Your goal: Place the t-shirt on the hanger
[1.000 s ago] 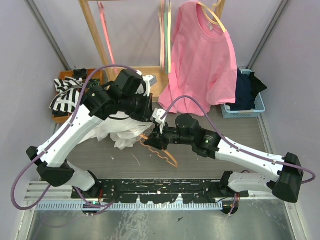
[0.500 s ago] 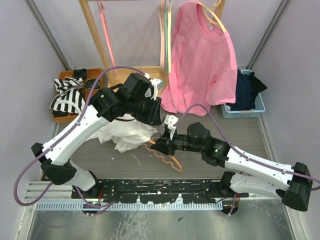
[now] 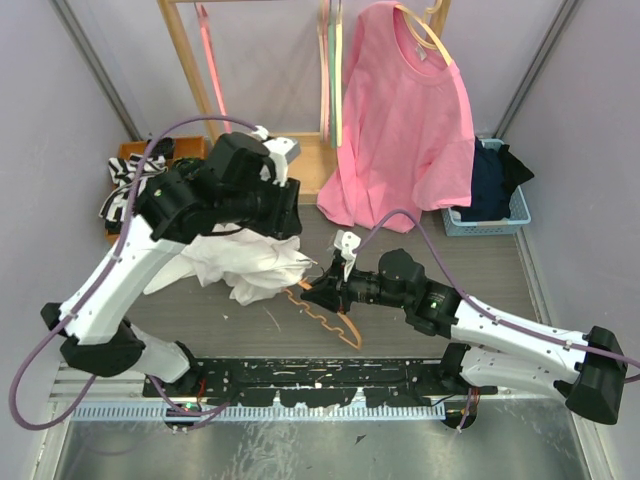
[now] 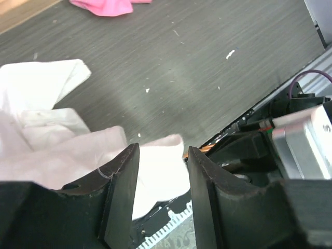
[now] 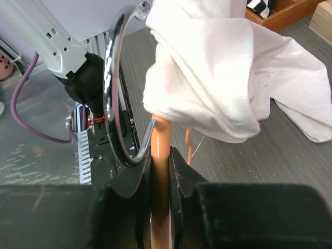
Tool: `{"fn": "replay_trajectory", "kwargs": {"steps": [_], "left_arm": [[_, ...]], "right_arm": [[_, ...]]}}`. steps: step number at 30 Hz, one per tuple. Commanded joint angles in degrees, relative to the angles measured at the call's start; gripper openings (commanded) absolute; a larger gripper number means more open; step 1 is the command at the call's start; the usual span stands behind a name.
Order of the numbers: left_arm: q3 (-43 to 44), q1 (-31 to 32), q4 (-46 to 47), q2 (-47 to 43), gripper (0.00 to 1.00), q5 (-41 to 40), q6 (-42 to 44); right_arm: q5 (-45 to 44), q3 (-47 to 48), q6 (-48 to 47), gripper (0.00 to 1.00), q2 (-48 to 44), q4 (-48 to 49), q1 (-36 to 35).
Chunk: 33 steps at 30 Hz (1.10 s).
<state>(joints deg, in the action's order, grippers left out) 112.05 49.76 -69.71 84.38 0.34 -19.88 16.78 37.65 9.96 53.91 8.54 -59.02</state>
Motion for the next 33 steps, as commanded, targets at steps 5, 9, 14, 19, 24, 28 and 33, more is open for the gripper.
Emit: {"fn": "replay_trajectory", "kwargs": {"steps": [5,9,14,19,24,28,33], "left_arm": [[-1.88,-0.45,-4.31,-10.92,0.51,-6.8,1.62],[-8.28,-0.4,-1.21,-18.44,0.51,-7.29,1.7],[-15.58,-0.4,4.12,-23.19,0.52,-4.13,1.19],[-22.96,-0.39,8.33,-25.45,0.53,-2.15,0.53],[-30.44,-0.45,12.9,-27.82,0.53,-3.01,-0.05],[-35.18,-0.43,16.06,-28.84,0.53,-3.55,-0.29],[-40.37,-0.36,18.6,-29.55,0.53,-4.94,-0.18]], "right_arm": [[0.65,3.99,4.9,0.01,0.77,10.74,-0.21],[1.96,7.1,8.56,0.01,3.61,11.35,-0.21],[3.75,9.74,13.53,0.01,7.4,13.48,-0.23],[3.63,9.48,16.87,0.01,10.08,17.32,-0.26],[4.56,8.17,18.97,0.01,12.96,21.1,-0.23],[5.62,7.84,20.41,0.01,15.72,23.42,-0.23],[7.15,7.7,22.08,0.01,18.24,26.01,-0.24]]}}
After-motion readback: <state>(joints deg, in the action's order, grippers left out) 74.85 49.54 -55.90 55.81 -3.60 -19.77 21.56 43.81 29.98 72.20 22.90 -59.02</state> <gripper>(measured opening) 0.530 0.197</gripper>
